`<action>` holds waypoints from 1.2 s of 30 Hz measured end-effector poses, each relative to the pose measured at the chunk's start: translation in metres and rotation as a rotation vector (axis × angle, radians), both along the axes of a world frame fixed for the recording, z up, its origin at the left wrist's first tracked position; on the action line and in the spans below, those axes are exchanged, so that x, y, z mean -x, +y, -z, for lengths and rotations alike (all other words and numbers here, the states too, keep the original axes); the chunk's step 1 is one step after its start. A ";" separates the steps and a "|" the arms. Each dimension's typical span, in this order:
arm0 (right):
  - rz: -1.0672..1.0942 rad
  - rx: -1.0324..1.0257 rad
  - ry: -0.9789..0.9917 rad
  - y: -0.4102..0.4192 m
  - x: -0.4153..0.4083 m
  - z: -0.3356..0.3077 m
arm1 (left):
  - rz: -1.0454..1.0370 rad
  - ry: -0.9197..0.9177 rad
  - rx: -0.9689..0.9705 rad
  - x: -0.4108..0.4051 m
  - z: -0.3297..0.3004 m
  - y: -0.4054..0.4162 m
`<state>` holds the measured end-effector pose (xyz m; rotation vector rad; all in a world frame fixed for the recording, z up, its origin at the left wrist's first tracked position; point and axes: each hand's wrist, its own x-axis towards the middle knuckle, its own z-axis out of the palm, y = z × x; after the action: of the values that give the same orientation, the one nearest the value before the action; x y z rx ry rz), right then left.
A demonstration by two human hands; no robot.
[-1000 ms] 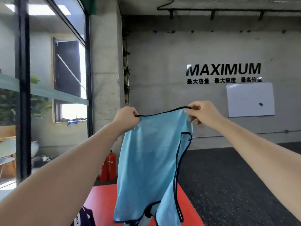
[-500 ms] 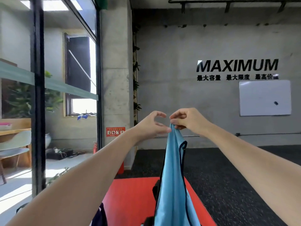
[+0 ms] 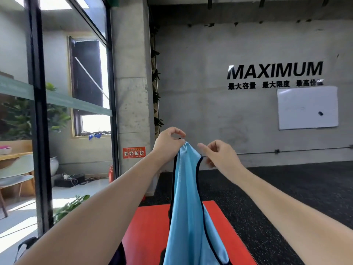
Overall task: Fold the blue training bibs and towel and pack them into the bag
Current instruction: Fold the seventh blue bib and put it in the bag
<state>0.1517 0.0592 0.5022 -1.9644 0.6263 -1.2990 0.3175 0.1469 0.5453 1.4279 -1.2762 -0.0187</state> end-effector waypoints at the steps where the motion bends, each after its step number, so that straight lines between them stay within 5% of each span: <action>1: -0.043 -0.038 0.024 0.006 0.000 0.008 | -0.004 0.010 0.012 0.000 -0.002 0.001; 5: -0.088 -0.029 0.179 0.023 -0.012 0.035 | 0.043 0.046 0.020 0.004 -0.004 0.011; 9: 0.124 -0.033 0.013 0.029 -0.024 0.035 | 0.050 0.058 0.021 0.004 -0.003 0.022; 17: -0.315 -0.392 -0.197 0.032 -0.034 0.026 | 0.042 -0.014 0.031 -0.010 0.006 0.040; 26: -0.380 -0.310 -0.245 0.039 -0.042 0.019 | 0.142 -0.046 -0.125 -0.020 0.030 0.045; 36: -0.543 -0.378 -0.075 0.042 -0.034 0.034 | -0.039 0.040 0.026 -0.030 0.018 0.051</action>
<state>0.1860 0.1015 0.4685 -1.6092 0.2460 -0.8406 0.3478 0.1976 0.5270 1.4238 -1.2112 -0.0046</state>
